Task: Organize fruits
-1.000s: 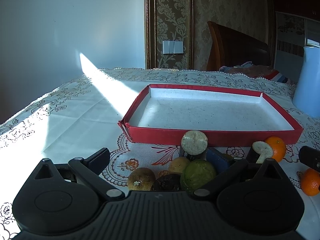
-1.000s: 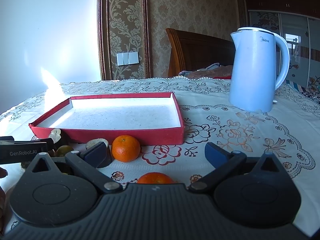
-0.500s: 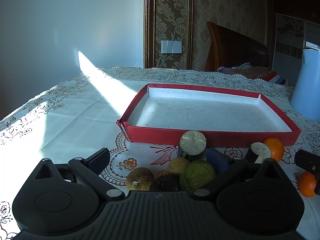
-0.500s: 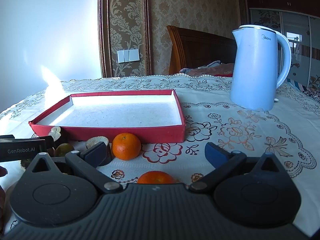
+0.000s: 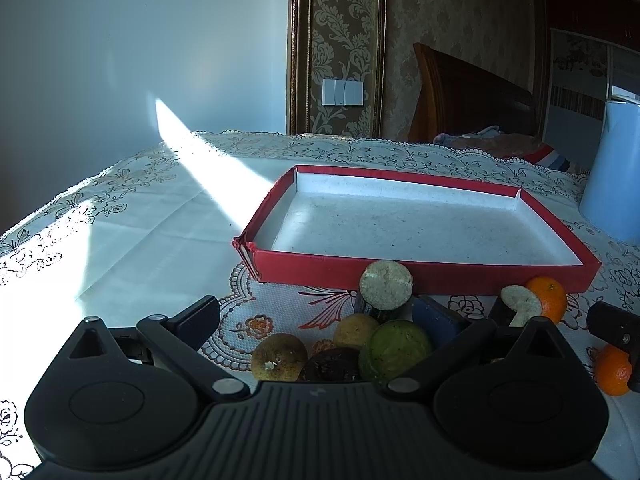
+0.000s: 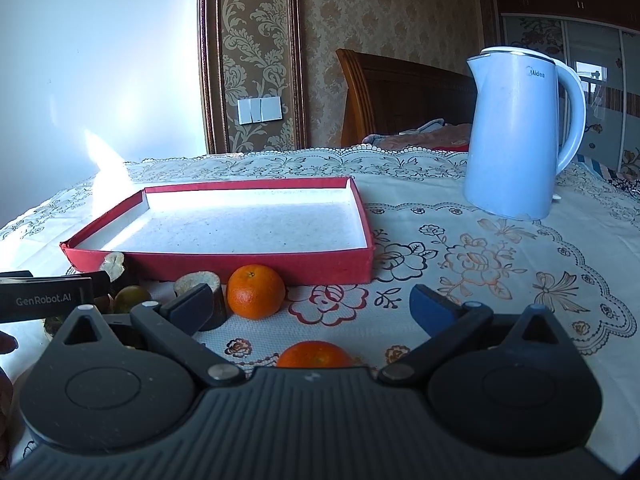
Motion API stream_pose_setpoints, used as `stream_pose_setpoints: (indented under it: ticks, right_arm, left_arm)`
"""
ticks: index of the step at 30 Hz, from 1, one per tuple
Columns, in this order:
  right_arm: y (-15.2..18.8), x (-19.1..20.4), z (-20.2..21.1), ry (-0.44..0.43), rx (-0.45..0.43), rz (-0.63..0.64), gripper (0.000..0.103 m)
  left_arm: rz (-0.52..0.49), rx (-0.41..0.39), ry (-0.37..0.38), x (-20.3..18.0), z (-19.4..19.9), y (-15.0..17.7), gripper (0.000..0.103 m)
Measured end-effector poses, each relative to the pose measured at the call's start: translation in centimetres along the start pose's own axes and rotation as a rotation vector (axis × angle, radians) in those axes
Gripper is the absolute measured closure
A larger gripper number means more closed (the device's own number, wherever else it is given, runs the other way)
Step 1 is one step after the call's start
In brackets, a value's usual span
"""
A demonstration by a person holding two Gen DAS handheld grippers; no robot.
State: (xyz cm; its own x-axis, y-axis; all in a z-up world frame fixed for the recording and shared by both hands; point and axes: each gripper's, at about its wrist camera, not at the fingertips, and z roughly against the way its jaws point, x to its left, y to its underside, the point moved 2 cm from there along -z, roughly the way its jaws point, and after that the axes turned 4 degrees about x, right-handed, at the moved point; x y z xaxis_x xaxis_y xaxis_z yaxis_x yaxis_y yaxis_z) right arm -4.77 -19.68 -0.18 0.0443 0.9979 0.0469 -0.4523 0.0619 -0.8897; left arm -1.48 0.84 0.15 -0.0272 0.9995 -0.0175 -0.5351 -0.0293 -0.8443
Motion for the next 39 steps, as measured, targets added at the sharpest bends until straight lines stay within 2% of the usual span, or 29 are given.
stream_pose_setpoints:
  ticks: [26, 39]
  right_arm:
    - [0.02, -0.46, -0.14, -0.038, 0.022, -0.033, 0.0]
    - [-0.05, -0.2, -0.43, -0.11, 0.053, -0.028, 0.0]
  left_arm:
    - [0.008, 0.021, 0.014, 0.19, -0.29, 0.02, 0.0]
    - [0.042, 0.044, 0.059, 0.84, -0.63, 0.0, 0.0]
